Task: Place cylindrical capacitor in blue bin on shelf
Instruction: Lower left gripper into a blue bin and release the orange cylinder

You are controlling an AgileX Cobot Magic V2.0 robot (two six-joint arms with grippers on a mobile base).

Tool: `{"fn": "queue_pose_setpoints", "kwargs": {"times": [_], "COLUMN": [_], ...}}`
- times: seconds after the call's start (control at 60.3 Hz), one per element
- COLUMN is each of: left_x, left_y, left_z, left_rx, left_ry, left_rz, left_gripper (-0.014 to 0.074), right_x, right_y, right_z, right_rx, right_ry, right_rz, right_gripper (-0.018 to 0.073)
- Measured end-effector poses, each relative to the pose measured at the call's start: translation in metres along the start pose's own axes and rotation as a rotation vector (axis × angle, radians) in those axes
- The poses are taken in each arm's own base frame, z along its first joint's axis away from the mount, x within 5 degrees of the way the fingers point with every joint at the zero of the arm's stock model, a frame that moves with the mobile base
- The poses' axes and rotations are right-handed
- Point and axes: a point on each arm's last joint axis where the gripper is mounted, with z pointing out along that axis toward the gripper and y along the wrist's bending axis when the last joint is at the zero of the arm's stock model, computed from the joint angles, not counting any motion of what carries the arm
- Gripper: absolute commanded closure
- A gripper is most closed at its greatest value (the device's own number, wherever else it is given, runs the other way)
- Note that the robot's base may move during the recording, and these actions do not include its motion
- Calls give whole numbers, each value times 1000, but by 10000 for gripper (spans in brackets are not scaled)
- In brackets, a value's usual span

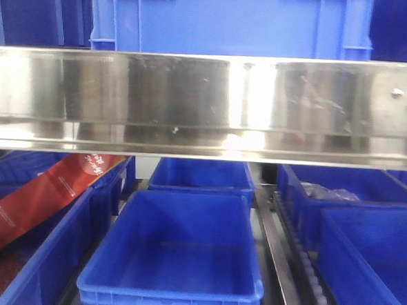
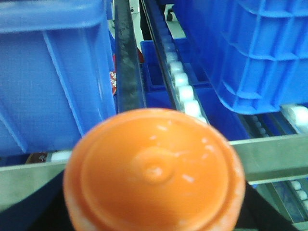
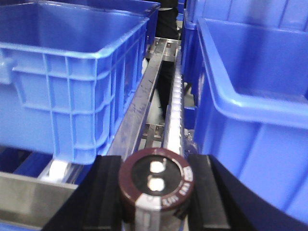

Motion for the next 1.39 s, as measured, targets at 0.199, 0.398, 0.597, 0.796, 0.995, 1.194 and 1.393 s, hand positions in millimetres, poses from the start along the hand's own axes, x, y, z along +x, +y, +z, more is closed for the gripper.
{"fn": "queue_pose_setpoints", "kwargs": {"times": [0.199, 0.398, 0.597, 0.796, 0.995, 1.194, 1.393], "left_x": [0, 0, 0, 0, 0, 0, -1], "left_y": [0, 0, 0, 0, 0, 0, 0], "left_z": [0, 0, 0, 0, 0, 0, 0], "left_rx": [0, 0, 0, 0, 0, 0, 0], "left_ry": [0, 0, 0, 0, 0, 0, -8], "left_rz": [0, 0, 0, 0, 0, 0, 0], "left_gripper": [707, 707, 707, 707, 707, 707, 707], "right_x": [0, 0, 0, 0, 0, 0, 0], "right_y": [0, 0, 0, 0, 0, 0, 0], "right_z": [0, 0, 0, 0, 0, 0, 0], "right_rx": [0, 0, 0, 0, 0, 0, 0], "right_ry": [0, 0, 0, 0, 0, 0, 1], "right_rz": [0, 0, 0, 0, 0, 0, 0], "right_gripper": [693, 693, 693, 693, 693, 693, 693]}}
